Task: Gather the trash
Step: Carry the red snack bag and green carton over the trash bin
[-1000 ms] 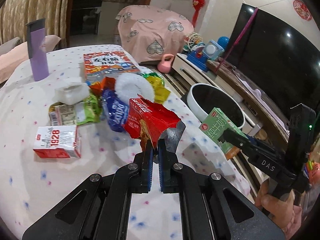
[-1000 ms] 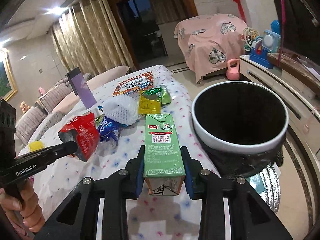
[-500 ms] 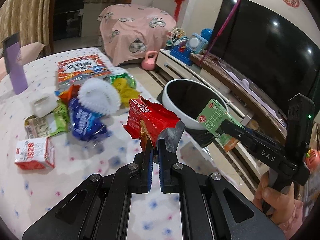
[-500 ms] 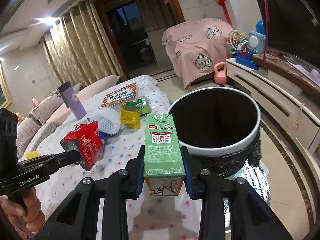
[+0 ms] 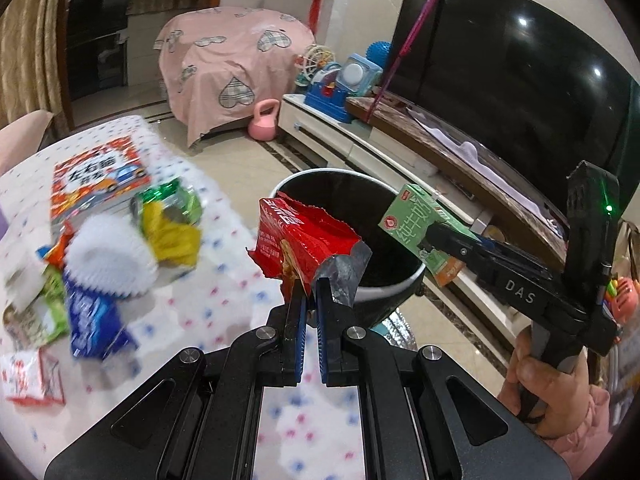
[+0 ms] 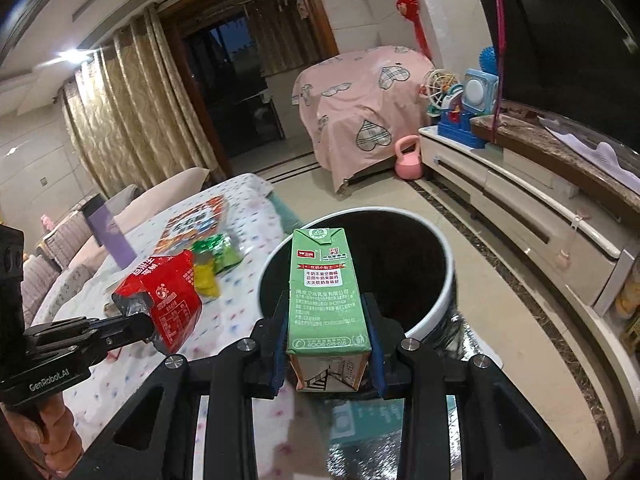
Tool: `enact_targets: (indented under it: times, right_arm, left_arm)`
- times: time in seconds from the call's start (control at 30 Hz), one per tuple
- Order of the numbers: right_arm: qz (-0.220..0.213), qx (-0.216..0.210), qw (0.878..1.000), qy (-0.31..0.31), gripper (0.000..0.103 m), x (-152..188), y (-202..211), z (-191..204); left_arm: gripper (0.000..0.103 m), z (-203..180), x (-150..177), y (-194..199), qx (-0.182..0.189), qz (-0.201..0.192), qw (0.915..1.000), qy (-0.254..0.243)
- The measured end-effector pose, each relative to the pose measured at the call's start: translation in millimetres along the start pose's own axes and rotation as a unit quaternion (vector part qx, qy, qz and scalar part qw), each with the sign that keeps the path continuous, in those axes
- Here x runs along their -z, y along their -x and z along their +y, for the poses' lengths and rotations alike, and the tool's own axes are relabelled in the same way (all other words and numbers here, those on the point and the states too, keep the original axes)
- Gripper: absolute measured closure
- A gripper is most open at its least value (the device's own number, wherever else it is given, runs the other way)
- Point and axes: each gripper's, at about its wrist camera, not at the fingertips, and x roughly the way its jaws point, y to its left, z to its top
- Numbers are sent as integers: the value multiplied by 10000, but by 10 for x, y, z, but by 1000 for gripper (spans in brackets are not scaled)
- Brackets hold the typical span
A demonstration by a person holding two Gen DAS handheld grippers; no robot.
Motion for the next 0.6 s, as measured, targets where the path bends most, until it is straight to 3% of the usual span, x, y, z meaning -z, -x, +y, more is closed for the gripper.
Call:
enact_targets:
  times: [0.33, 0.6]
  right_arm:
    - [145, 180, 9997, 35, 70, -205, -250, -202]
    - [274, 234, 9993, 89, 70, -263, -423, -246]
  left_arm:
    - [99, -121, -309, -396, 113, 196, 9997, -86]
    - [99, -121, -336, -633, 146, 395, 9991, -28]
